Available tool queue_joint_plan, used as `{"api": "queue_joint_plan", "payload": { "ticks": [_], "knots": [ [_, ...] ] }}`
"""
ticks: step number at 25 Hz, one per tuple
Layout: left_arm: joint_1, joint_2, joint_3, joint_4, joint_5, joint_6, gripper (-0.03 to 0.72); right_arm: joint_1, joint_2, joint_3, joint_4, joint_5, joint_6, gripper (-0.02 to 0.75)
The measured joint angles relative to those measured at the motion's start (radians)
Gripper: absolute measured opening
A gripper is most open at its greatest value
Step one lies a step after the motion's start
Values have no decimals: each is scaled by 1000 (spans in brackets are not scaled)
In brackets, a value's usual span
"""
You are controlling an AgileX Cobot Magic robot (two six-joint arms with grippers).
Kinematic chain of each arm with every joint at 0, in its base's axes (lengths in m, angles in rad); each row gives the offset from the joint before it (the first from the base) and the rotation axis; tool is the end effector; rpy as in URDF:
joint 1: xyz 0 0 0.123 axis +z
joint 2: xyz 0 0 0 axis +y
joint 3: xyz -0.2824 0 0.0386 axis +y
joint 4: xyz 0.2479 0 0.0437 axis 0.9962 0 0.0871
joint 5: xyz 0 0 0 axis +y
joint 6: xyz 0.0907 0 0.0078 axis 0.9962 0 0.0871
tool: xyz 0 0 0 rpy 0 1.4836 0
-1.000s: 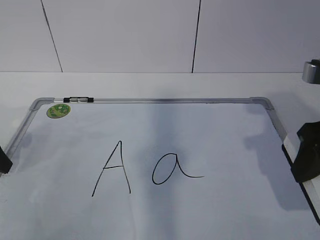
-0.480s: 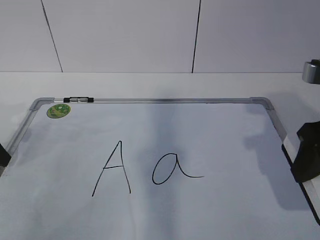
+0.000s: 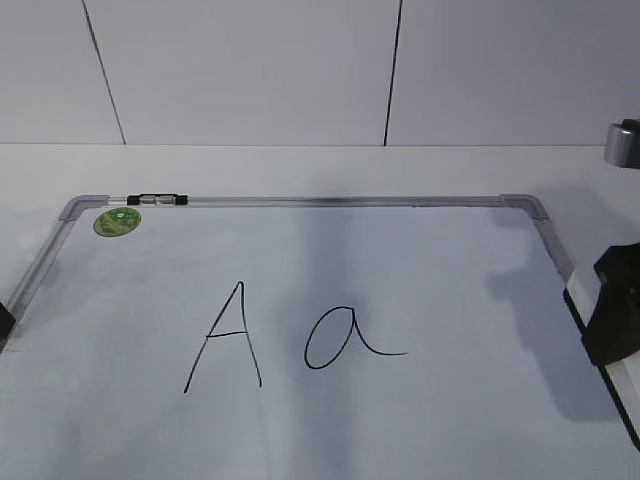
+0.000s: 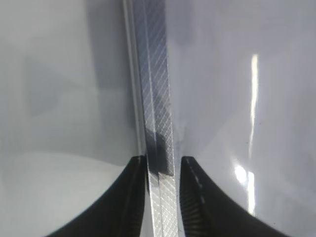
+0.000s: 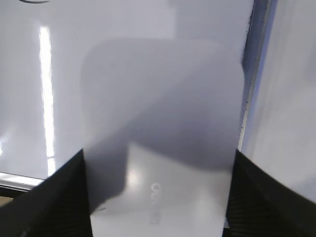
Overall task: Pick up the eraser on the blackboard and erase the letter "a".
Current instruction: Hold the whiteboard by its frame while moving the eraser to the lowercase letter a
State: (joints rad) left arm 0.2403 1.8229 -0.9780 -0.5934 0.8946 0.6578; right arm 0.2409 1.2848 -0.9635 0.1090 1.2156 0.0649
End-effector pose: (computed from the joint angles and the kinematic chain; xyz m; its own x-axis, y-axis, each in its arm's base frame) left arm 0.3065 0.0342 0.1486 -0.9925 -0.0065 -0.1224 0.0458 0.9070 -0.4187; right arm 0.2089 0.0609 0.2781 -0.9843 -0.1366 -0.1117 -0.1491 0.9823 0.1133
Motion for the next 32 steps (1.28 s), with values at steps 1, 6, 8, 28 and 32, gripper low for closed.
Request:
{"api": "queue_joint_plan", "payload": {
  "ticks": [1,6,8,28,32],
  "knots": [
    [0,0,0,0,-2,0,179,0,0,0,0,0,0,553],
    [0,2,0,0,-13,0,172,0,0,0,0,0,0,553],
    [0,8,0,0,-17,0,171,0,0,0,0,0,0,553],
    [10,44,-13,-26,-2,-5,22,0,0,0,7,0,0,553],
    [10,44,-13,-26,-2,-5,22,0,0,0,19,-7,2,553]
  ]
}}
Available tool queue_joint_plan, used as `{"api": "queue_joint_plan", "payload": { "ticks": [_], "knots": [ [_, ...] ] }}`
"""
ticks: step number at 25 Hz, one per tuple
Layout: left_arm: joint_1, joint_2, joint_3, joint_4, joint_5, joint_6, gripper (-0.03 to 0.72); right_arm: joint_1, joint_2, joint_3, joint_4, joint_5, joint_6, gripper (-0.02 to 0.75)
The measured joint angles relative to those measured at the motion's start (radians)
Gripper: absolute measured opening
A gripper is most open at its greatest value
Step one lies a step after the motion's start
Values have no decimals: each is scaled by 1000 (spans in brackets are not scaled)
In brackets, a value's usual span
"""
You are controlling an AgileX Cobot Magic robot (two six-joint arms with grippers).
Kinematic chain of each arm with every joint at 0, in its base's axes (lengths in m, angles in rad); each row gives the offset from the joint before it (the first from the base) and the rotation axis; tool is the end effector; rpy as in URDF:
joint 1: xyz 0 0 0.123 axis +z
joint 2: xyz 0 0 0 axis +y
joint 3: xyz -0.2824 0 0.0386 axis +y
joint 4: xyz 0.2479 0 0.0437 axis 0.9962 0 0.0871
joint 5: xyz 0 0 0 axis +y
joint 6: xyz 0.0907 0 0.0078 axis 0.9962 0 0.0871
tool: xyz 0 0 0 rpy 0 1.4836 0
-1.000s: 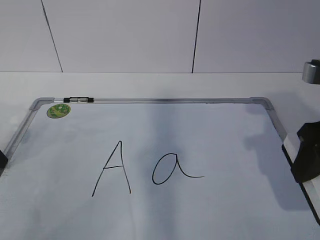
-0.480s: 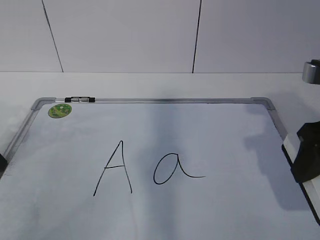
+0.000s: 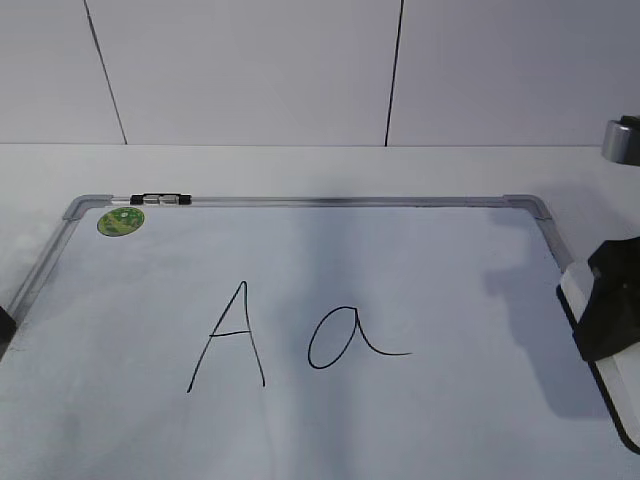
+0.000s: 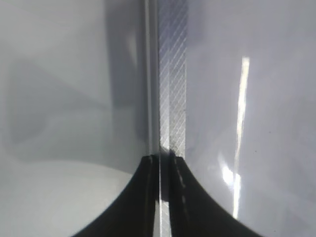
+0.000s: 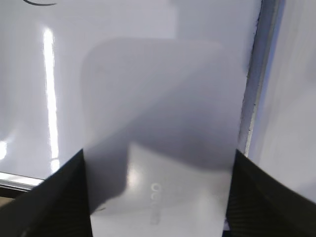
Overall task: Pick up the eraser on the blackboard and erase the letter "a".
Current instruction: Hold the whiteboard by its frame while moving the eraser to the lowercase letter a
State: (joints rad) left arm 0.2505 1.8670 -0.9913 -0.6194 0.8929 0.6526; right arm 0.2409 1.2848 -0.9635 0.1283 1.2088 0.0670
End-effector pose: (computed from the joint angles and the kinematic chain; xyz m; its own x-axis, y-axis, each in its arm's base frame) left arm 0.3114 0.0371 0.1383 -0.9945 -0.0427 -0.0956 0.0040 0.8970 -0.4420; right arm 0.2091 0.0626 0.2784 -0.9851 -0.1271 -0.1161 -0.1422 0.9809 0.1325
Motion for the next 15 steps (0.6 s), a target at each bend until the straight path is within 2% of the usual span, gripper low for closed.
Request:
{"api": "queue_joint_plan", "payload": {
  "ticks": [7,11,15],
  "knots": [
    [0,0,0,0,1,0,22,12,2,0,113,-33,-93,553],
    [0,0,0,0,1,0,22,83,44,0,104,-52,-76,553],
    [0,0,0,-2,1,0,22,196,112,-37,28,-78,-8,553]
  ]
}}
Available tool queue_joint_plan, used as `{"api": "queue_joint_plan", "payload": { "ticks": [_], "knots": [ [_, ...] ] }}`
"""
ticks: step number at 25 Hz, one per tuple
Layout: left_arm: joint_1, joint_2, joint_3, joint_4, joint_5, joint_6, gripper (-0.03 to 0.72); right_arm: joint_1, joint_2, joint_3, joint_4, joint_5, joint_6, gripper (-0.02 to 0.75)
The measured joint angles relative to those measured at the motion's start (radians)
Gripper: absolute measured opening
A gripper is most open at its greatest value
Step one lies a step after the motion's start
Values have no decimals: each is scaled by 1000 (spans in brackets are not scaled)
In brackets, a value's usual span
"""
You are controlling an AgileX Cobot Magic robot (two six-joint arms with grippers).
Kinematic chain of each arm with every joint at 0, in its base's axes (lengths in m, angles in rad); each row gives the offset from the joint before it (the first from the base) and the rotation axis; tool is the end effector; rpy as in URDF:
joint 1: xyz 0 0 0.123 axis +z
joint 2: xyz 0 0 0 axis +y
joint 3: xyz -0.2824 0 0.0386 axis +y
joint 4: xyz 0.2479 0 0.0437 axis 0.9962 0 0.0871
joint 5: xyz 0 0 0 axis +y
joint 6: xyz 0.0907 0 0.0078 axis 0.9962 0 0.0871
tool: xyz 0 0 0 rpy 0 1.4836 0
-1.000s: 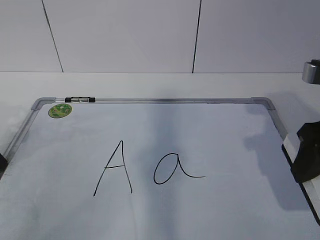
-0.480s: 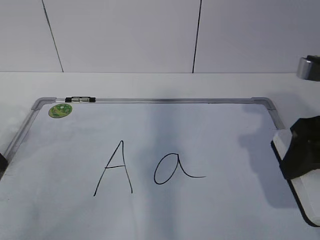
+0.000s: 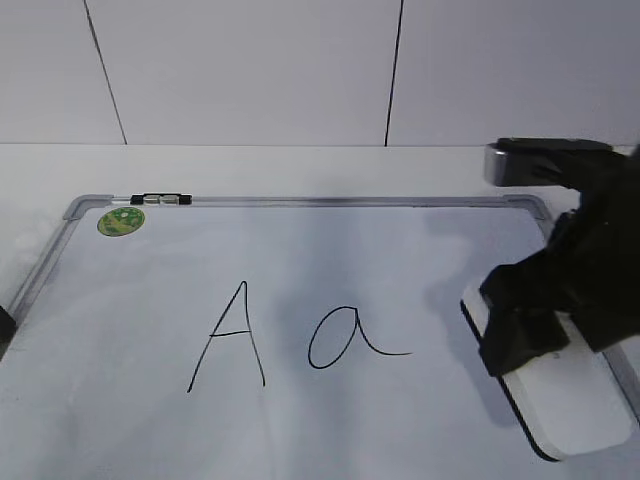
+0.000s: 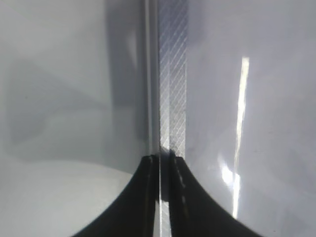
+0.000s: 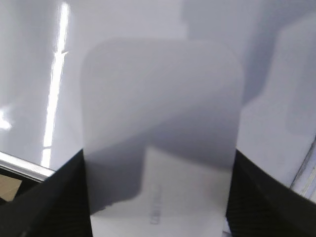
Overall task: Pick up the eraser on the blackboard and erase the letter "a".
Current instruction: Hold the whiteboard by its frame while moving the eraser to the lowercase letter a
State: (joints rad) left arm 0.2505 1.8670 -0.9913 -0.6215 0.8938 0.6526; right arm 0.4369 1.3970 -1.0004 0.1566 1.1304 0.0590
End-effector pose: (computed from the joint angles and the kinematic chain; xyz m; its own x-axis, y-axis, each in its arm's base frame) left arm 0.3114 0.0370 0.1383 -0.9945 -0.0440 -0.0952 0.0029 0.8961 -0.4438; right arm 0.2182 0.1161 0.2631 -0.9455 -0.3040 -0.1167 -0.3197 0.9346 0.1557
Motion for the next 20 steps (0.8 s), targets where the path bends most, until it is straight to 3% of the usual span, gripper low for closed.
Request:
{"api": "queue_joint_plan", "payload": {
  "ticks": [5,11,20],
  "knots": [
    [0,0,0,0,0,0,22,101,114,-142,-78,-12,50,553],
    [0,0,0,-2,0,0,22,140,265,-301,-101,-12,54,553],
    [0,0,0,-2,1,0,22,222,414,-346,-169,-80,56,553]
  ]
}}
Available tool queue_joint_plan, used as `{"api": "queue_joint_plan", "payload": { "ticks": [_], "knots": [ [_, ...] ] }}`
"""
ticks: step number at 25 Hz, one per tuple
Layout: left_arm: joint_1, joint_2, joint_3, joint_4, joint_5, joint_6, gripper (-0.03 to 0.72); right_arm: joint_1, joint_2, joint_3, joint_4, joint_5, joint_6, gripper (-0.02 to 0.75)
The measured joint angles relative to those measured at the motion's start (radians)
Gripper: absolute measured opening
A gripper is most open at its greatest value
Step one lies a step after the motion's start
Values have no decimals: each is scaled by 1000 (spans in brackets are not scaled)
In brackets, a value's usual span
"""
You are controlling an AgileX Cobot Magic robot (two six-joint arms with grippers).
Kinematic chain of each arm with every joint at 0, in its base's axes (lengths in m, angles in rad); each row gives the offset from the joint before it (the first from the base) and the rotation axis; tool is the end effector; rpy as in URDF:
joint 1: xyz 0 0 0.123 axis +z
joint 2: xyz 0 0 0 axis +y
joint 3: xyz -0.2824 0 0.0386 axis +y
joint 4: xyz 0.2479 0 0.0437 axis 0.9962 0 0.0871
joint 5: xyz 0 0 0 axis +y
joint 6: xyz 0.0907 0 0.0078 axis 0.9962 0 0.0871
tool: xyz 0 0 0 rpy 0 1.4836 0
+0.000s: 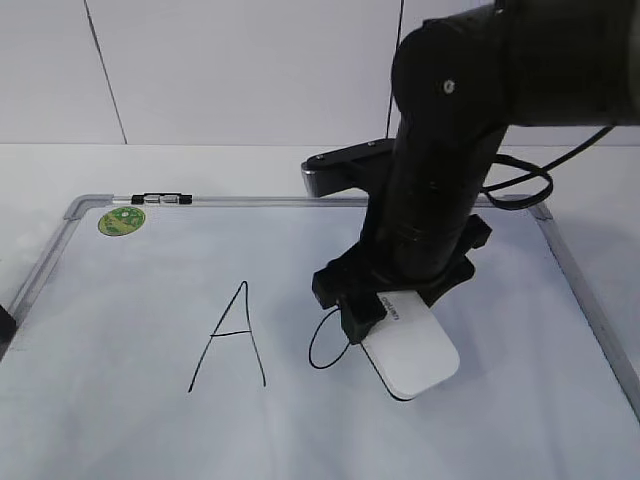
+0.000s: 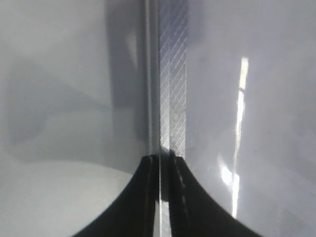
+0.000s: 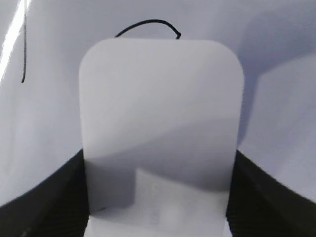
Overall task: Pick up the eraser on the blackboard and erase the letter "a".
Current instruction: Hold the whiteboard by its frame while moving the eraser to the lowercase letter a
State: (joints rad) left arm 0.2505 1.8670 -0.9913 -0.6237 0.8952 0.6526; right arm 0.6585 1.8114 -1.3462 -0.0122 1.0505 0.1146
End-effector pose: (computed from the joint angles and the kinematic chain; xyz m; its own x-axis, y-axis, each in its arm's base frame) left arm 0.3114 0.0368 0.1384 -0.9945 -0.0452 -0.0945 0.0017 0.8951 -0.4459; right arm 0.2843 0.2188 0.2258 -0.8445 -0.5164 -0.1421 -0.5223 0.8527 0.0049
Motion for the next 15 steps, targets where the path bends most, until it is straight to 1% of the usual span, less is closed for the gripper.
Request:
{"api": "queue_joint_plan", "payload": {
  "ticks": [7,15],
  "knots": [
    [0,0,0,0,0,0,22,1,100,-16,-2,-38,-2,553],
    [0,0,0,0,0,0,22,1,190,-94,-3,-42,-16,553]
  ]
}}
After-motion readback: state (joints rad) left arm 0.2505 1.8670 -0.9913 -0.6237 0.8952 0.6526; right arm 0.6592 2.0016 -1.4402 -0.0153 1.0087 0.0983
